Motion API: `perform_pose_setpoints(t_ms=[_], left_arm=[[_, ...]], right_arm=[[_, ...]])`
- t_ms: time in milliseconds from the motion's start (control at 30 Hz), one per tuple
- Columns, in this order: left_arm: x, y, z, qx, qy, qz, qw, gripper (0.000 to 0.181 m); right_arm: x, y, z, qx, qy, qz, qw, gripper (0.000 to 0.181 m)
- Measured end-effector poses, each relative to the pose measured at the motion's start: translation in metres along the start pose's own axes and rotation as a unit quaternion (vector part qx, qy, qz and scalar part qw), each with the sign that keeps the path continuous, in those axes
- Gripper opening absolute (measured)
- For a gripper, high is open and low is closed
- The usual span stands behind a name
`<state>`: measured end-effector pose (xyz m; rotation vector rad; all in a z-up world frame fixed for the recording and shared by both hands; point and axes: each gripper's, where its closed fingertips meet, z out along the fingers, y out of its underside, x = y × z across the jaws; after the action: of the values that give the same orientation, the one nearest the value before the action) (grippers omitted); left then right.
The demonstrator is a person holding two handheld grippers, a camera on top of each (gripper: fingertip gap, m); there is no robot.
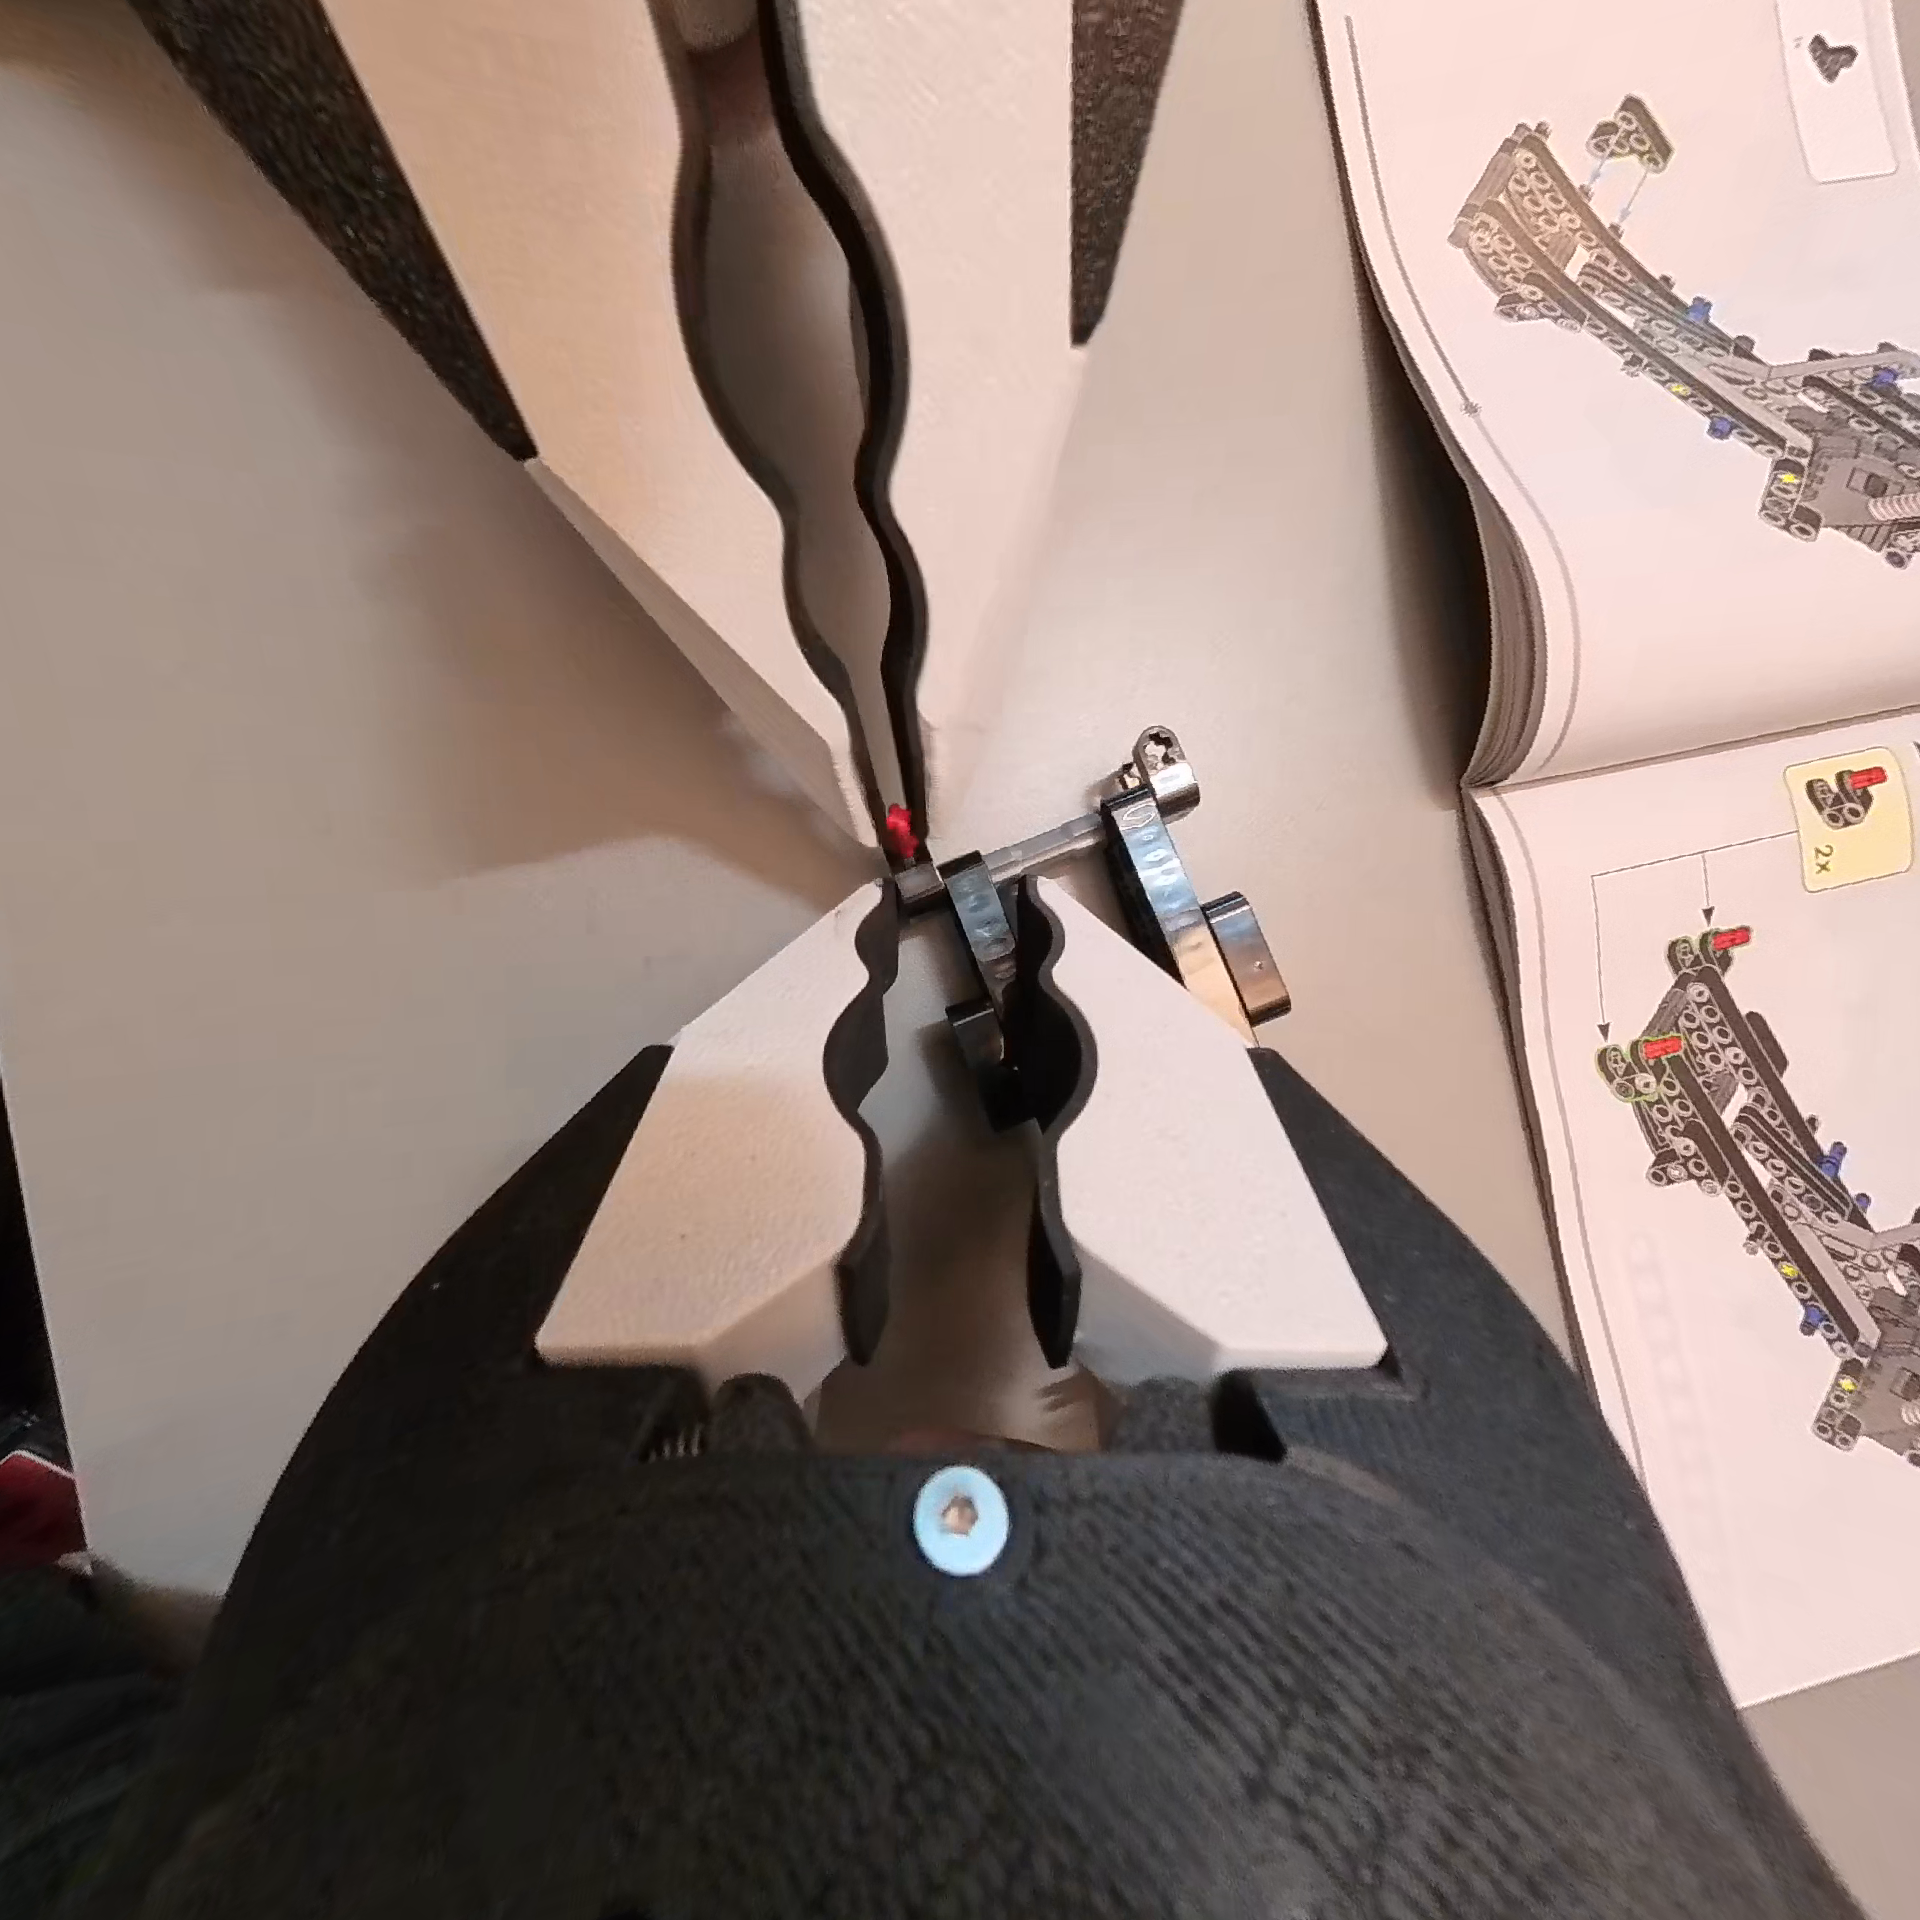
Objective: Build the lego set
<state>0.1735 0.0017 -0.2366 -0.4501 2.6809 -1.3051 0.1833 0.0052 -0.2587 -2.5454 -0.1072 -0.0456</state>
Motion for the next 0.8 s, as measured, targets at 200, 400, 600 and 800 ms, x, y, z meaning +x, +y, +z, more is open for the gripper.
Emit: perform_pose_setpoints(t_ms=[200,400,600,800], left_arm=[[0.0009,-0.0002,0.0012,-0.032,-0.059,0.084,0.994,0.002],[0.0011,-0.0003,0.0016,-0.033,-0.020,0.093,0.995,0.001],[0.0013,0.0008,0.0005,-0.015,0.054,0.211,0.976,0.001],[0.0015,0.0009,0.0002,-0.007,0.116,0.292,0.949,0.001]], right_arm=[[0.0000,0.0000,0.0000,-0.001,-0.001,-0.001,1.000,0.021],[-0.0002,0.0001,0.0001,-0.002,-0.002,-0.003,1.000,0.021],[-0.0005,0.0001,0.0001,-0.002,-0.006,-0.004,1.000,0.021],[-0.0003,0.0001,0.0000,-0.002,-0.008,-0.001,1.000,0.021]])
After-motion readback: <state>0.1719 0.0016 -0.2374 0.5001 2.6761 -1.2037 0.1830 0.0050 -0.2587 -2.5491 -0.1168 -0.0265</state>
